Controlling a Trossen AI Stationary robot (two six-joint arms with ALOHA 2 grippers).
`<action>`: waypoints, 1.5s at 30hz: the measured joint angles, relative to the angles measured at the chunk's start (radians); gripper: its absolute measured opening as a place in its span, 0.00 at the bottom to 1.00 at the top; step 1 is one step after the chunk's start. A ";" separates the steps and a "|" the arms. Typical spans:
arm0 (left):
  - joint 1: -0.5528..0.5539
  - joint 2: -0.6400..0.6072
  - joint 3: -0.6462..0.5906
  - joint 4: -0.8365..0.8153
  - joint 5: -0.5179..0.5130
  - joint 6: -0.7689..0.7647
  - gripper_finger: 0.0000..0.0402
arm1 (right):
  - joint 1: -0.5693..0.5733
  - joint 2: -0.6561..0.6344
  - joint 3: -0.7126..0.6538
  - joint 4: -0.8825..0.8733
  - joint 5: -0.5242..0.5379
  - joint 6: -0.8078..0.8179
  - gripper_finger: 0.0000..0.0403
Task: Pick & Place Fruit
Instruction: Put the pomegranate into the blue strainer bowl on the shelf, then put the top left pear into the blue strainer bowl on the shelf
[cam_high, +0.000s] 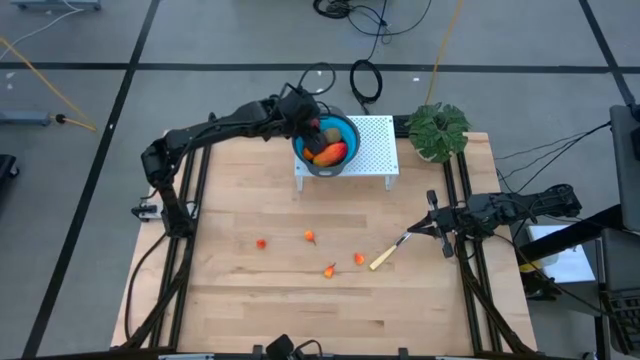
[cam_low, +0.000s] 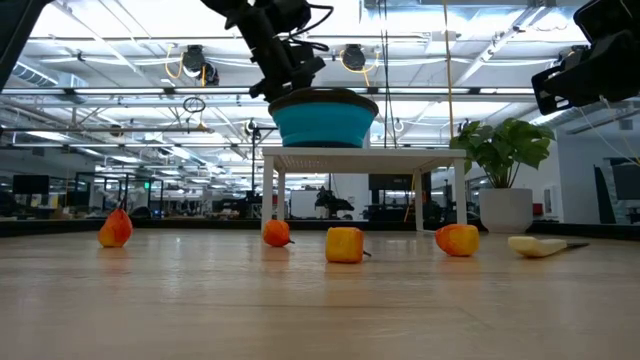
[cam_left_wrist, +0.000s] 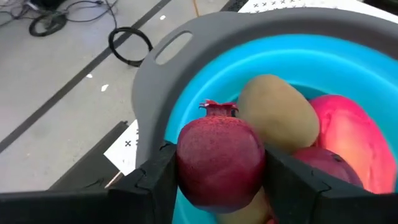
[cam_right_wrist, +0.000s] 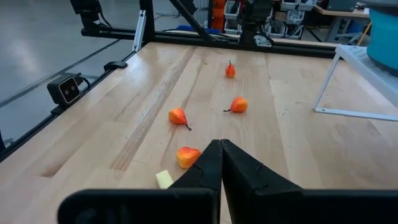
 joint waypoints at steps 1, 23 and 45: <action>0.000 0.000 0.000 0.000 0.007 0.000 0.51 | 0.000 0.000 0.000 0.000 0.000 -0.001 0.00; -0.134 -0.242 0.000 -0.095 -0.010 -0.134 0.71 | 0.000 0.000 0.000 0.010 -0.003 -0.001 0.00; -0.611 -0.247 0.001 -0.455 -0.131 -0.793 0.30 | 0.000 0.000 0.000 0.008 -0.006 0.009 0.00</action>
